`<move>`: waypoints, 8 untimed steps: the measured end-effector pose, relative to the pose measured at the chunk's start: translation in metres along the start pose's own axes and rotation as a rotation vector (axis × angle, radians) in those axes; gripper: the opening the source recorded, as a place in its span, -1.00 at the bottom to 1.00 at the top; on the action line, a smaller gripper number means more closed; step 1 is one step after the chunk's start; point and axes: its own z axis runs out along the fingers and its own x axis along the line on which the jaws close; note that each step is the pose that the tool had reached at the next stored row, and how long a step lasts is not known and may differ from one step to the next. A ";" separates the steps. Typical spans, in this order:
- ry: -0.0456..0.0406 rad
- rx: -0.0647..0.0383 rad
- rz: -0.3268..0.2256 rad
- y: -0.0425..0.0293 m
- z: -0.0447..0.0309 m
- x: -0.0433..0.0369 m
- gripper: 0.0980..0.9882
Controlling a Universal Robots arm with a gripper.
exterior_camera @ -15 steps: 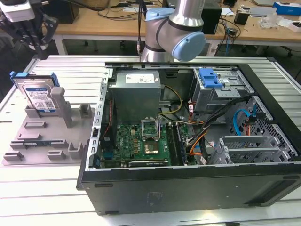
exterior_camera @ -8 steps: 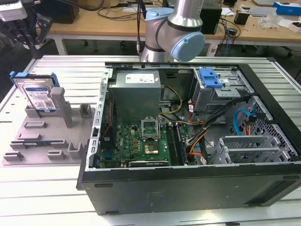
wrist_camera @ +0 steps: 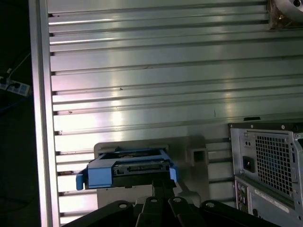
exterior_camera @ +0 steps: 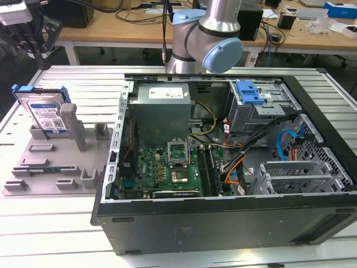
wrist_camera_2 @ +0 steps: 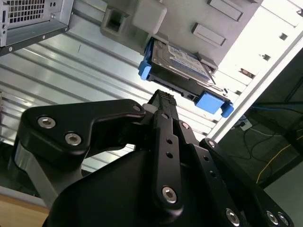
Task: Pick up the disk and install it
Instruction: 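Pick up the disk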
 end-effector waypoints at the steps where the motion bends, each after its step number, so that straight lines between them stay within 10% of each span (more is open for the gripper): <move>1: -0.0001 0.000 0.000 0.0000 0.0000 0.0000 -0.98; 8: 0.0013 -0.017 0.001 0.0000 0.0000 0.0000 -0.98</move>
